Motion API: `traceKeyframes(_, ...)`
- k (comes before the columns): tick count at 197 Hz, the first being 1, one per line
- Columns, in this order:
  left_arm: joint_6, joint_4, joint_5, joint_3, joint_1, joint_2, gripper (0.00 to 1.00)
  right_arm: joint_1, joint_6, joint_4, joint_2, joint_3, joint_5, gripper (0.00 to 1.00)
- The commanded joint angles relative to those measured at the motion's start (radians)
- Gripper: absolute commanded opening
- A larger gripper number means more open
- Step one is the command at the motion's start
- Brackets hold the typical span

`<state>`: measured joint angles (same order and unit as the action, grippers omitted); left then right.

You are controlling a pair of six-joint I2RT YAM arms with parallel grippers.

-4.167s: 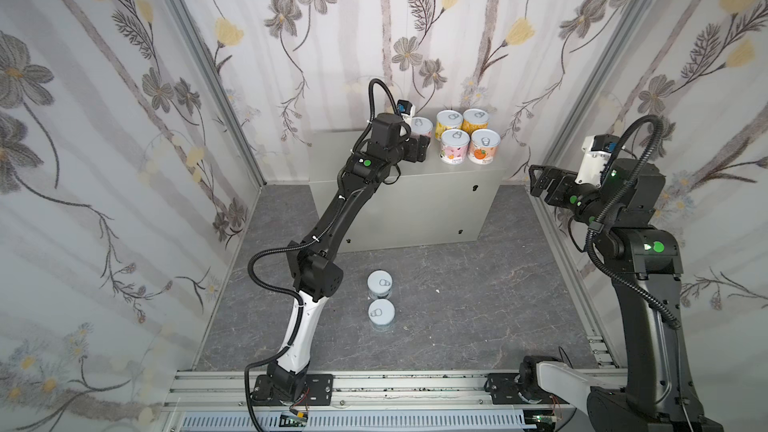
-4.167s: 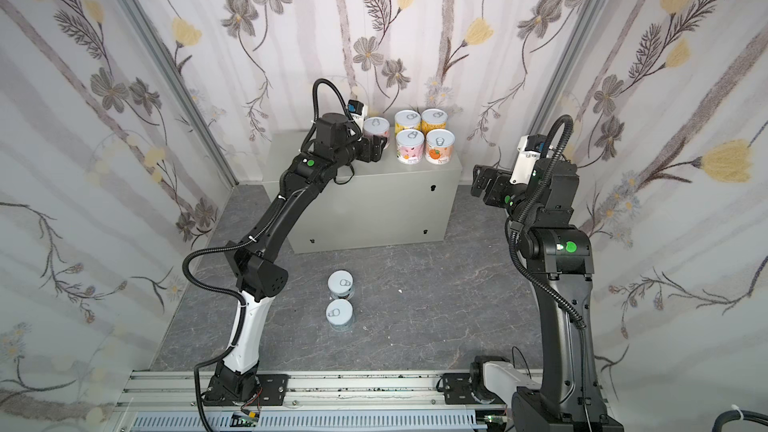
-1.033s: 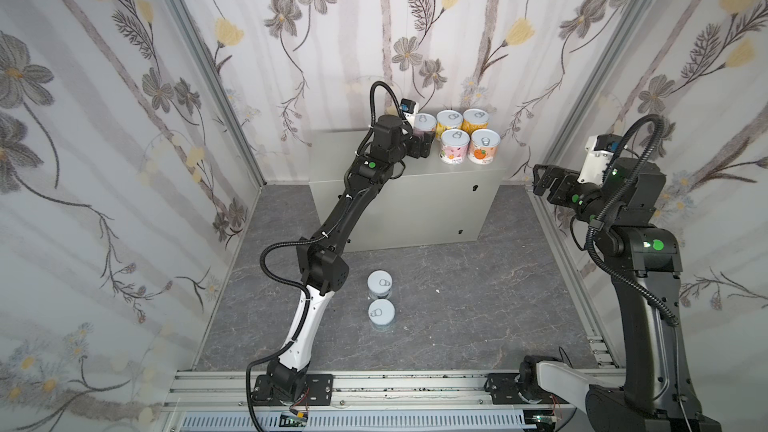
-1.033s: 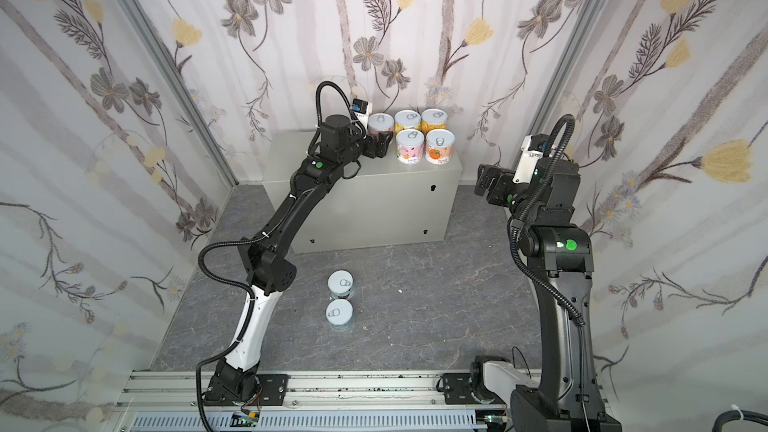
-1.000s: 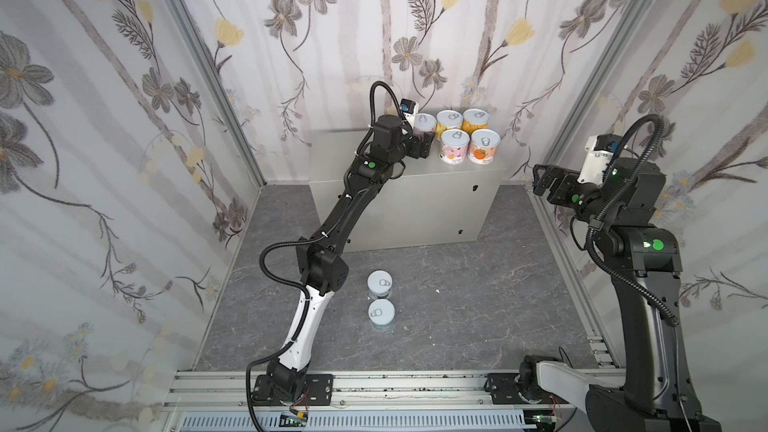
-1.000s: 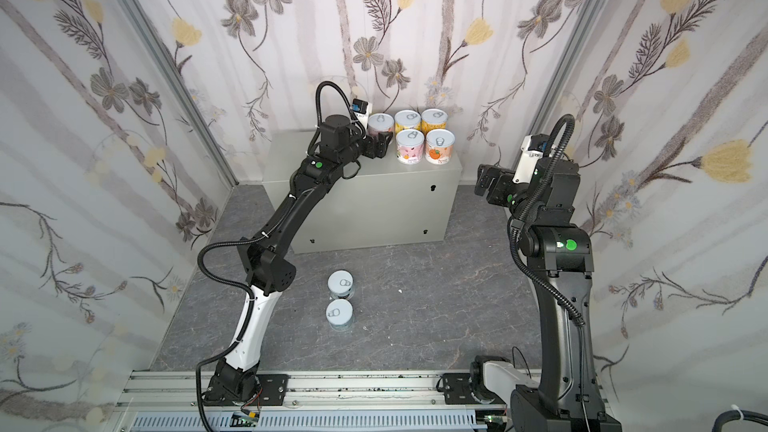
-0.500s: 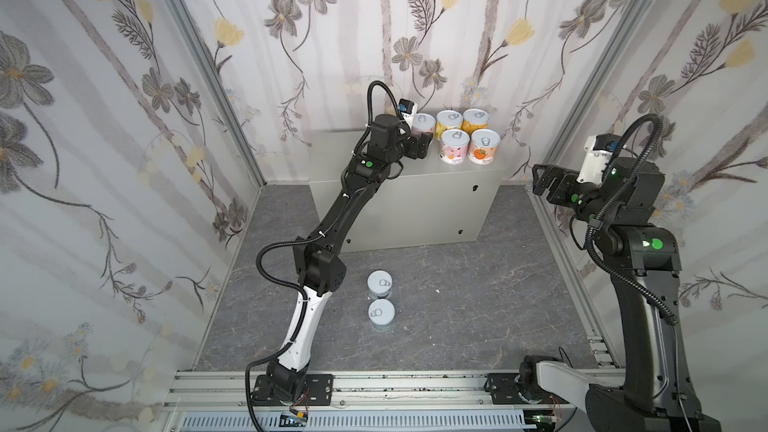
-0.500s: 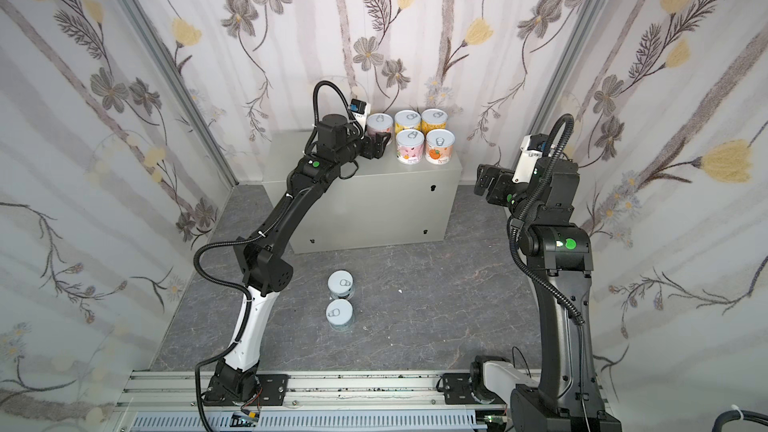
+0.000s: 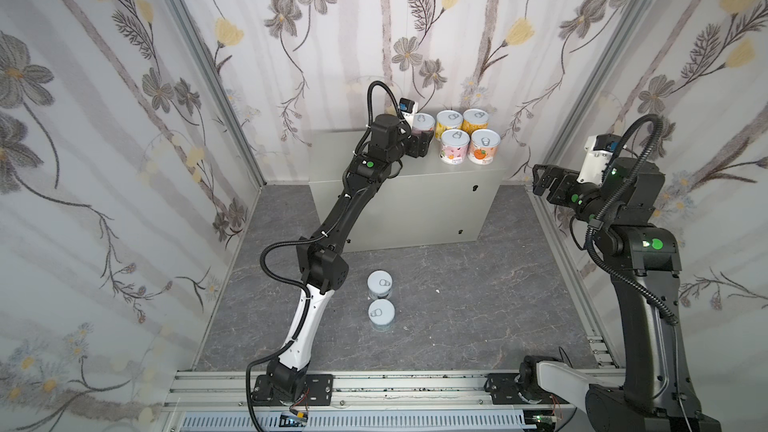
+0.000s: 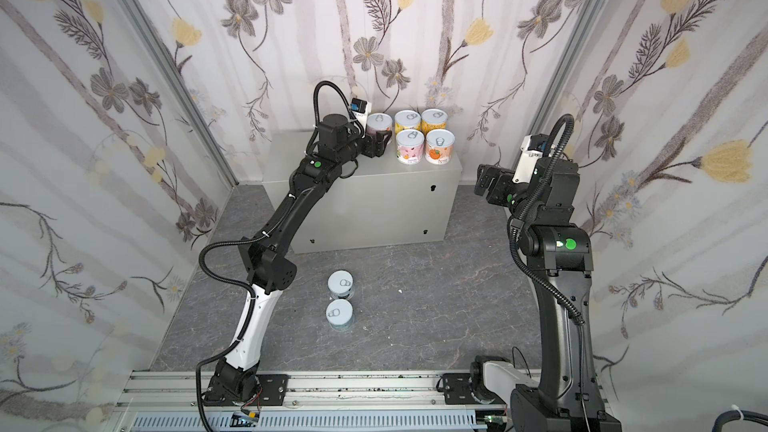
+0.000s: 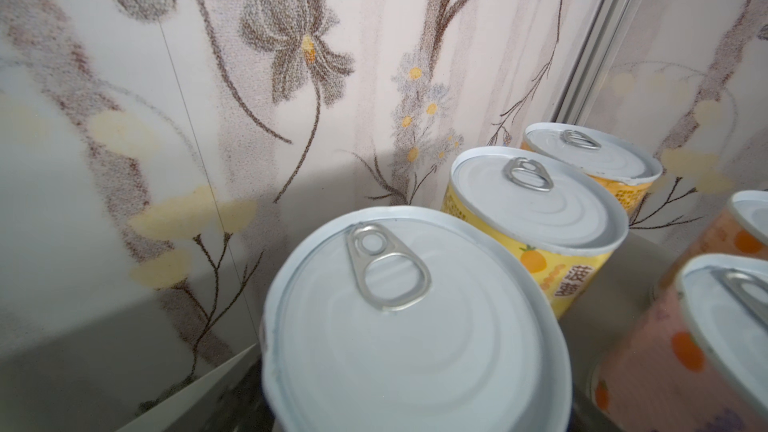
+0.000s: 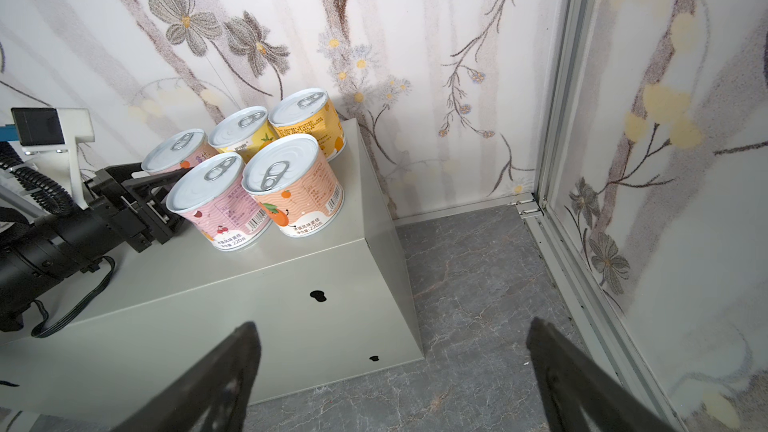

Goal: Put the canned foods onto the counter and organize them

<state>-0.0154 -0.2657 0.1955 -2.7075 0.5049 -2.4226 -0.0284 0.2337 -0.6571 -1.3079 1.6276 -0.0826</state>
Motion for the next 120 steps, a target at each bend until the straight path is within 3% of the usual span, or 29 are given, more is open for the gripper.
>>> traceKeyframes(1, -0.005, 0.012, 0.010, -0.006, -0.002, -0.006, 0.81, -0.001, -0.010, 0.040, -0.001, -0.002, 0.001, 1.00)
traceKeyframes(39, 0.017, -0.031, 0.007, 0.012, -0.004, 0.025, 0.88, -0.001, -0.007, 0.043, -0.008, 0.000, -0.008, 1.00)
traceKeyframes(76, 0.026, 0.002, 0.004, 0.149, -0.006, 0.109, 0.93, -0.001, -0.001, 0.050, -0.014, 0.002, -0.020, 1.00)
traceKeyframes(120, 0.025, 0.028, 0.048, 0.183, -0.018, 0.129, 0.89, -0.001, 0.000, 0.051, -0.012, -0.001, -0.023, 1.00)
